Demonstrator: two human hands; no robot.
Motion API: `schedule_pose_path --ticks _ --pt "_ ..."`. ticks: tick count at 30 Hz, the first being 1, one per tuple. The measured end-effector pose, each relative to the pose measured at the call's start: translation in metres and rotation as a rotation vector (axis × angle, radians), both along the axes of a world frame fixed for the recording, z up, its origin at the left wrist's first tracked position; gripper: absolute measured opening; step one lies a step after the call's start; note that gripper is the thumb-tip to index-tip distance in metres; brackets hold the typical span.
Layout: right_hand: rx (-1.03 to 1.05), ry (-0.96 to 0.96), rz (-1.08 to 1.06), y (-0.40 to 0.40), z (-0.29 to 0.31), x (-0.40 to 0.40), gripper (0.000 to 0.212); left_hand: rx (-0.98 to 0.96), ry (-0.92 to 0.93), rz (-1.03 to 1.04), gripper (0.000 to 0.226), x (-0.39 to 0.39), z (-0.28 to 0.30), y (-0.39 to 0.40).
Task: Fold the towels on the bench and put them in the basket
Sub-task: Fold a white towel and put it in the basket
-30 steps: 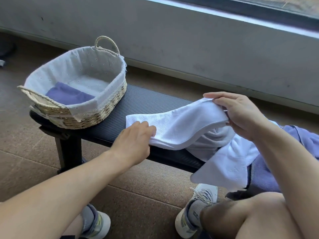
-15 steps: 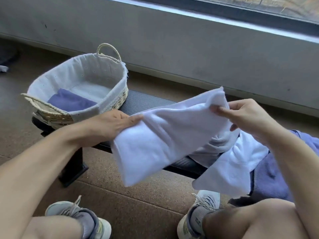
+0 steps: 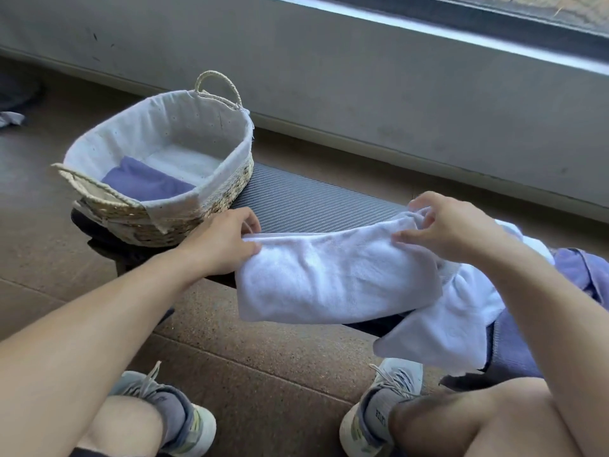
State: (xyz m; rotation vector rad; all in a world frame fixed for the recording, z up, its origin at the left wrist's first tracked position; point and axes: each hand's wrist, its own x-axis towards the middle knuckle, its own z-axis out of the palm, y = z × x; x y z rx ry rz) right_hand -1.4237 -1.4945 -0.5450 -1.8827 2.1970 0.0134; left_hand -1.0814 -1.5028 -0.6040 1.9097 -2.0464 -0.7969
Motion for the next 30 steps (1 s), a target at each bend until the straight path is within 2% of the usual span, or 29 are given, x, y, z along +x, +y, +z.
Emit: schedule_pose_path --ticks 5,8,14,21,24,28,30 --pt "0.023 -0.224 0.013 -0.005 -0.007 0.006 0.036 0.012 0.017 -0.012 0.025 0.006 0.002 0.0" --pt "-0.02 -0.327 -0.024 -0.006 -0.009 0.004 0.031 0.022 -0.011 -0.035 0.021 0.008 0.0 0.0" --pt "0.0 -0.471 -0.078 -0.005 -0.012 -0.001 0.04 0.03 -0.004 -0.081 0.021 0.005 0.002 0.001" --pt "-0.056 -0.499 -0.114 0.0 -0.011 0.001 0.036 0.022 0.014 -0.063 0.024 0.005 0.001 0.001" --pt "-0.067 -0.463 -0.118 0.0 -0.012 0.001 0.037 -0.068 0.011 -0.084 0.028 0.005 0.002 0.001" --pt "-0.059 -0.455 -0.113 -0.003 -0.013 0.001 0.022 -0.182 -0.046 -0.128 0.026 0.003 0.003 0.004" --pt "-0.053 -0.444 -0.112 -0.003 -0.013 0.001 0.024 -0.21 -0.061 -0.143 0.024 0.002 0.003 0.005"
